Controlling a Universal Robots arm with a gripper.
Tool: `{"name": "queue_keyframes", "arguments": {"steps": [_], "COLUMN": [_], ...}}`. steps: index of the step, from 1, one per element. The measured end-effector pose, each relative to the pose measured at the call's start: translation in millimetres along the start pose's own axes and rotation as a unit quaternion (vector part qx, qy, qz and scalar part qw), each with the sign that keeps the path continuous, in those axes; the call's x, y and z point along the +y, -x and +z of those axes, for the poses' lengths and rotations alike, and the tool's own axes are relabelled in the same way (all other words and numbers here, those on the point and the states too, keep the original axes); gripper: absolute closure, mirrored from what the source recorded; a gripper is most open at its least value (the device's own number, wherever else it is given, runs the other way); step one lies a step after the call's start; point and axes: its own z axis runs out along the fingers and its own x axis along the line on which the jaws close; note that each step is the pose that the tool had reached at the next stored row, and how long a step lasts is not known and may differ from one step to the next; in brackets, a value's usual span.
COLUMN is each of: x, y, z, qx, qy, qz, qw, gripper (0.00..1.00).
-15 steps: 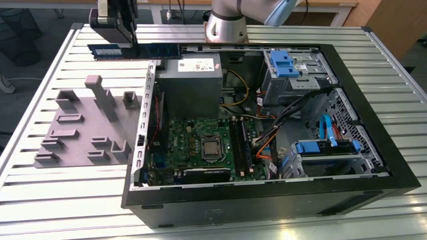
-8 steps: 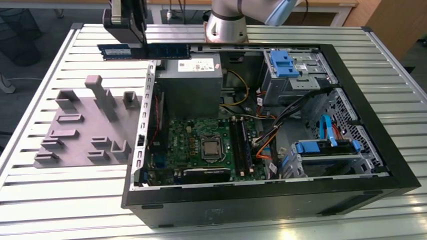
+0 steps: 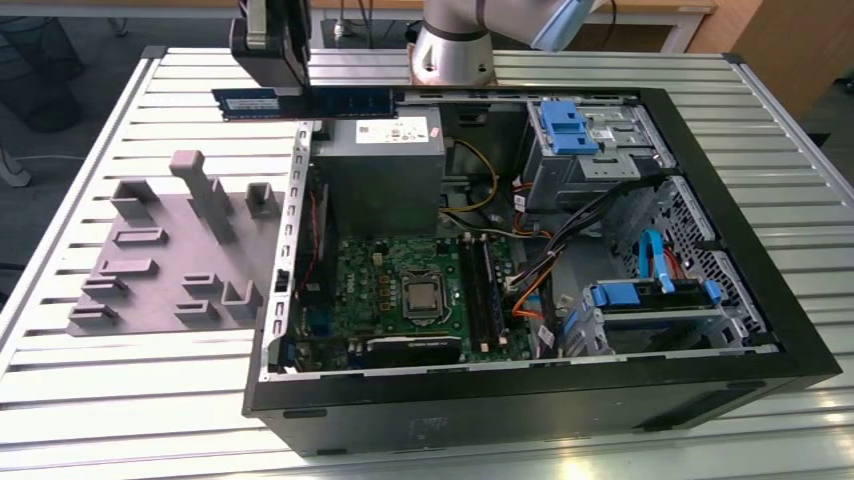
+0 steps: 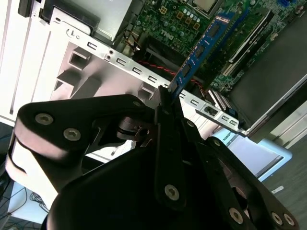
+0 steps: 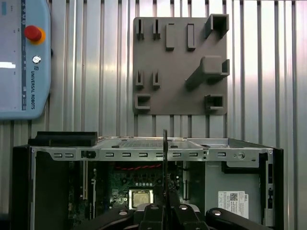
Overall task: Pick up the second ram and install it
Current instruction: 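Pick up the second ram and move it above second insertion slot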
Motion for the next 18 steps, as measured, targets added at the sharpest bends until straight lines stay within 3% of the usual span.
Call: {"name": "queue_keyframes", "arguments": {"steps": [18], "x": [-20.0], "y": [0.2], "z": [0.4], "qx": [0.0000], "qy": [0.0000], "qz": [0.000], "qw": [1.0000], "gripper": [0.86]}}
